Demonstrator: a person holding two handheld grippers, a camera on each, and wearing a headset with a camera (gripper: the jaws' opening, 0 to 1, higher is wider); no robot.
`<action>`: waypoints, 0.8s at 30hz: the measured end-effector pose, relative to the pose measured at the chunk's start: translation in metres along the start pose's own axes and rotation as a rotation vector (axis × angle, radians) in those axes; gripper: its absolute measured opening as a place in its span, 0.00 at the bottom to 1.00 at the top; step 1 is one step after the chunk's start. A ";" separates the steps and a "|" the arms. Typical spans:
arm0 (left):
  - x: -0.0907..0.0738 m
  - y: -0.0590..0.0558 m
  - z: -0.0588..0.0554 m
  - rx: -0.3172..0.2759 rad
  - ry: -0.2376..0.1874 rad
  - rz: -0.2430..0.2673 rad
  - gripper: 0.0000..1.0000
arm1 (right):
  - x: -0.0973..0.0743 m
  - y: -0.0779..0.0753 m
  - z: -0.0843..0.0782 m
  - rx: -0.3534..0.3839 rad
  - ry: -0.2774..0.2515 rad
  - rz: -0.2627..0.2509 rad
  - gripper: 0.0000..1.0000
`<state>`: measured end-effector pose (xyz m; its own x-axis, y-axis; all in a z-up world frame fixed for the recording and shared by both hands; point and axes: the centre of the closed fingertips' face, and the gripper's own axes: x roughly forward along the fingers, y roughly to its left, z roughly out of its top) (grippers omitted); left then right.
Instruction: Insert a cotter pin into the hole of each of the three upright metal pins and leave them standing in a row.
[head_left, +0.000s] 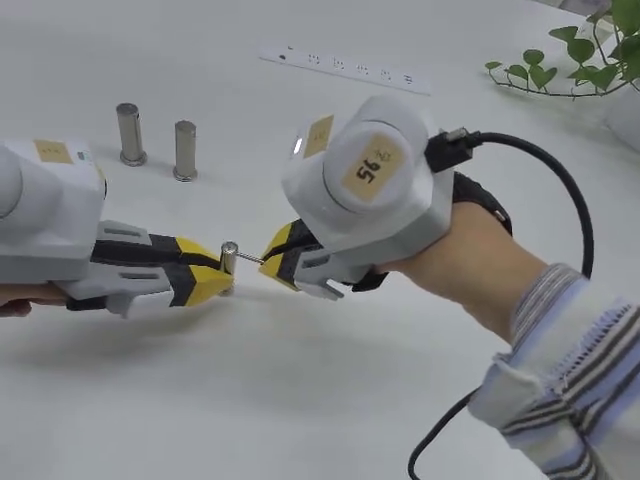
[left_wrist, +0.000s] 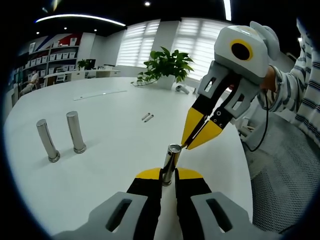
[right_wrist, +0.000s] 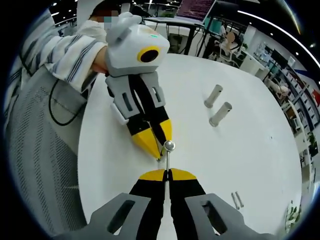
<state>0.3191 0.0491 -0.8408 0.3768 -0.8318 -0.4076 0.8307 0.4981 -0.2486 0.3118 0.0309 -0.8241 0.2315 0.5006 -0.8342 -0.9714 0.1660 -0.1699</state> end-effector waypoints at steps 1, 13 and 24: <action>0.000 0.000 0.000 -0.001 -0.001 0.000 0.08 | 0.000 0.000 0.000 -0.003 0.000 -0.001 0.03; 0.000 -0.001 0.000 0.050 0.010 0.007 0.07 | 0.001 0.000 0.006 -0.021 0.004 0.003 0.03; 0.001 -0.003 -0.001 0.091 0.031 0.004 0.07 | 0.007 0.001 0.013 0.001 0.001 0.031 0.03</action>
<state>0.3162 0.0472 -0.8415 0.3680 -0.8213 -0.4360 0.8638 0.4755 -0.1666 0.3135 0.0453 -0.8228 0.2015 0.5045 -0.8395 -0.9780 0.1513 -0.1438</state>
